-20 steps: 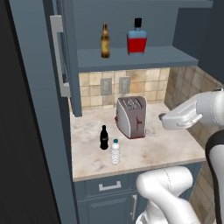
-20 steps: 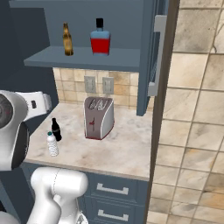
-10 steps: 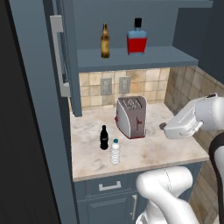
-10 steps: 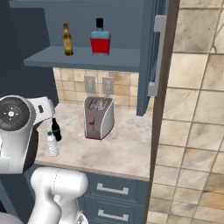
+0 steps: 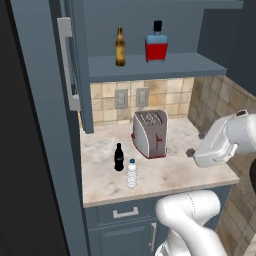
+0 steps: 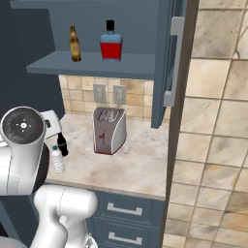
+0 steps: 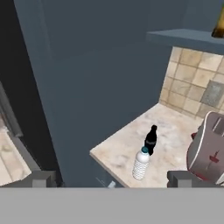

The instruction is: Sort all alcoholic drinks to one cabinet, and non-alcoholic drinks to the other.

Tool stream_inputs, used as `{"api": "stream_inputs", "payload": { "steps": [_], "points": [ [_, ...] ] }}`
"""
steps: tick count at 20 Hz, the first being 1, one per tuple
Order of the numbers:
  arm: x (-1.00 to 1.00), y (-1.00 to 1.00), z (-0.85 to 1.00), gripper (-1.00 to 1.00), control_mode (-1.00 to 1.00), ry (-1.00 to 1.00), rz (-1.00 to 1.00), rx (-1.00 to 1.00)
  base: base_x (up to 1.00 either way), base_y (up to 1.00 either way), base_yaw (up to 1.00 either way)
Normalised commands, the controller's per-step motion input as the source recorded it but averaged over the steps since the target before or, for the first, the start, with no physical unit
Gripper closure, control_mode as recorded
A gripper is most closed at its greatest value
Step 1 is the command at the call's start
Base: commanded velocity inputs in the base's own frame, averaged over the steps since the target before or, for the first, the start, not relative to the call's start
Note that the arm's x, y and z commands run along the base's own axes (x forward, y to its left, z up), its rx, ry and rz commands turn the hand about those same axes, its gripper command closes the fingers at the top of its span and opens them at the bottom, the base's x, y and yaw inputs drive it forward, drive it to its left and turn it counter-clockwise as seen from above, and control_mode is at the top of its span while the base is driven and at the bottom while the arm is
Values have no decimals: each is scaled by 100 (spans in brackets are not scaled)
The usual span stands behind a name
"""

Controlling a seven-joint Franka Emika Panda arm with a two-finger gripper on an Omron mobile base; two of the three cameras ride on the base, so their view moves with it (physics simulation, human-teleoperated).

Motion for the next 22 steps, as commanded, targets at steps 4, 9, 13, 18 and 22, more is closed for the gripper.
{"api": "stream_inputs", "payload": {
  "steps": [4,9,13,18,22],
  "points": [
    [-7,5,-27,-100,-100,-7,10,0,0,0,0],
    [-6,8,-25,-100,-100,-8,13,0,0,0,0],
    [-4,5,-31,-100,-100,-10,15,0,0,0,0],
    [0,2,-37,-100,-100,-13,15,0,0,0,0],
    [0,3,-40,-100,-100,-12,14,0,0,0,0]
  ]
}}
